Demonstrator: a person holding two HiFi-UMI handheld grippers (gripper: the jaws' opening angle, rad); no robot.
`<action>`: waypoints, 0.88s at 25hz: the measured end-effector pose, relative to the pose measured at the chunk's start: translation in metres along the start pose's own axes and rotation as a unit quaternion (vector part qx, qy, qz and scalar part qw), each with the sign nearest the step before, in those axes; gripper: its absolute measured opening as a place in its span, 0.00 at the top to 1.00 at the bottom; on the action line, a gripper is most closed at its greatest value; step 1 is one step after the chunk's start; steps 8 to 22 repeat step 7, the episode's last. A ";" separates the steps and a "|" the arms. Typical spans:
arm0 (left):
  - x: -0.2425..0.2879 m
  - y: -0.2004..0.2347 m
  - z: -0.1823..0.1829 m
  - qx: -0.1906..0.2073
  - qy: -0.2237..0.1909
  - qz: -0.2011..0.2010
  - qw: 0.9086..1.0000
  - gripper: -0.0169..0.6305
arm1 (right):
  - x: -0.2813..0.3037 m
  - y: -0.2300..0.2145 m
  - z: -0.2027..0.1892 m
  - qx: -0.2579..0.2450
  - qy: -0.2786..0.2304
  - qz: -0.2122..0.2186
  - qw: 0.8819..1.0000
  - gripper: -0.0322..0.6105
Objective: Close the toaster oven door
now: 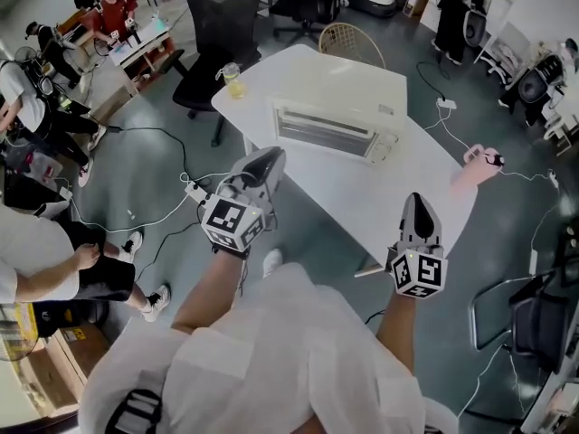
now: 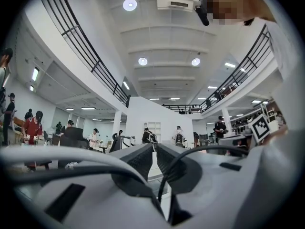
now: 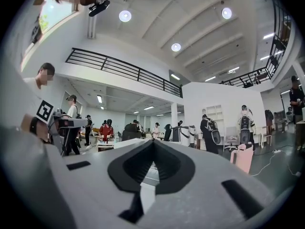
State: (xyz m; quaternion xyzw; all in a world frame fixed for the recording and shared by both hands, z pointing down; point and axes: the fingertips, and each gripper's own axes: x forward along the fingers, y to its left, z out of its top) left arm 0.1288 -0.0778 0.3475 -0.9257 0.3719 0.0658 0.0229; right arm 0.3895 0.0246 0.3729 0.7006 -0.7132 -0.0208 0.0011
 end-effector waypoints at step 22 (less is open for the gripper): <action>0.002 -0.001 0.006 0.009 -0.004 -0.005 1.000 0.94 | 0.004 0.003 0.004 -0.003 -0.009 0.002 1.000 0.95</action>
